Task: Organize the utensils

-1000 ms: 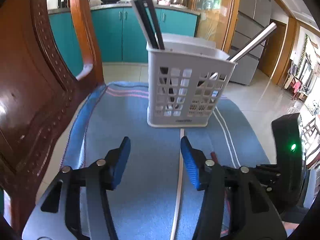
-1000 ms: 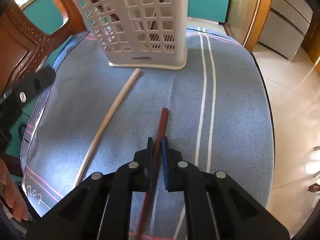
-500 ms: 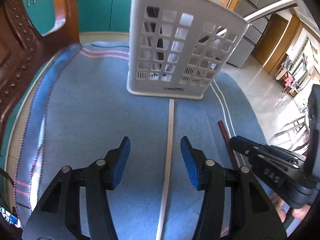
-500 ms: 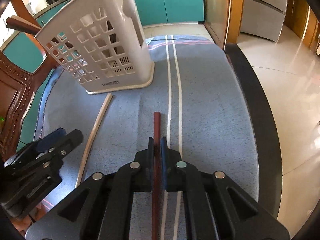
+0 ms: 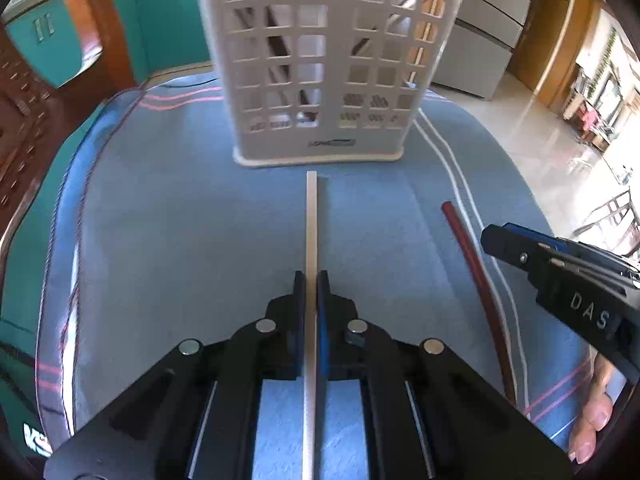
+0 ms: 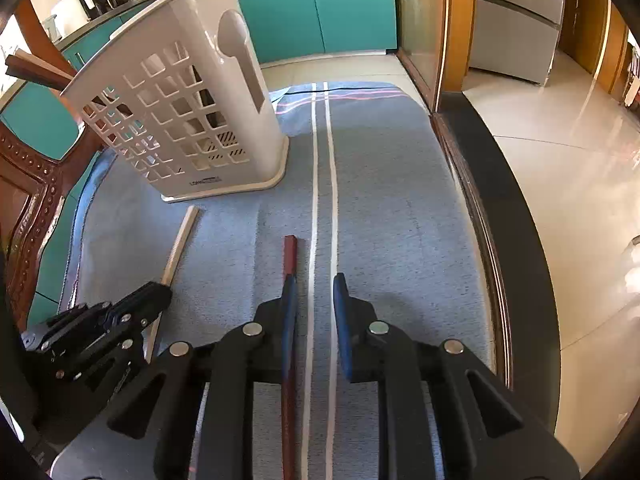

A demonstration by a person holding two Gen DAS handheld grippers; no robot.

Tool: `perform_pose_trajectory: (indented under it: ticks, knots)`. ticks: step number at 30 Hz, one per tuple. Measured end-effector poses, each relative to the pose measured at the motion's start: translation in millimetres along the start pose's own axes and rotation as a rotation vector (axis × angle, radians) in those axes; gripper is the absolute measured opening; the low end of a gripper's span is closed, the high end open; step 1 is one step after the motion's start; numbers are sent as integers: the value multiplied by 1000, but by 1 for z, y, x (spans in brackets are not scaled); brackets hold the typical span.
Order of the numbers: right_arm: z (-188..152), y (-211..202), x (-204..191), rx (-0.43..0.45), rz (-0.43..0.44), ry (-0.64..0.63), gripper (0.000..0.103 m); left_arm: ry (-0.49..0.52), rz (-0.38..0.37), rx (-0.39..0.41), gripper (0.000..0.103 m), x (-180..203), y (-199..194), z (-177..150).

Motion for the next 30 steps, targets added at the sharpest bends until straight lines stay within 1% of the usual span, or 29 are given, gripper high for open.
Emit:
perform_pose_trajectory:
  ticks: [4, 5, 8, 11, 13, 15, 16, 17, 18, 20, 22, 23, 26, 30]
  knots:
    - [0, 2, -7, 2, 7, -12, 19, -56, 39, -8, 7, -17, -10, -12]
    - [0, 2, -9, 3, 9, -19, 20, -61, 45, -2, 7, -20, -14, -13]
    - [-2, 6, -18, -4, 10, -54, 28, -69, 67, 9, 7, -26, -17, -17]
    - [-8, 15, -23, -30, -14, -86, 29, -72, 70, -11, 7, -27, -11, -21]
    - [-11, 21, -25, -46, -25, -98, 29, -71, 74, -6, 7, -26, -11, -19]
    - [-11, 22, -27, -41, -33, -111, 26, -76, 70, -7, 7, -24, -12, -18]
    - [-12, 23, -27, -42, -26, -103, 17, -76, 70, -8, 7, -25, -11, -17]
    - [-12, 23, -28, -45, -24, -101, 10, -75, 70, -9, 8, -25, -11, -17]
    - [-13, 23, -29, -46, -22, -100, 8, -77, 67, -7, 10, -25, -12, -17]
    - [-15, 23, -32, -55, 12, -88, 7, -77, 66, -4, 14, -28, -12, -16]
    - [-15, 22, -35, -57, 38, -83, 7, -77, 72, 2, 30, -31, -11, -15]
    - [-14, 21, -35, -51, 39, -84, 7, -75, 74, 5, 33, -32, -11, -13]
    - [-13, 20, -34, -45, 25, -82, 8, -63, 75, 4, 33, -30, -8, -8]
    - [-14, 18, -31, -42, 2, -91, 12, -49, 96, 11, 34, -26, -3, -3]
Point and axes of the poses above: each gripper's, at about its wrist camera, not at the fingertips, and y roughly the way its jaws point, x to its right, z to its top, the point moved 9 cm from there along y, roughly the way its jaws point, and after that the axes turned 10 degrees about z, right-handed, at the moved point
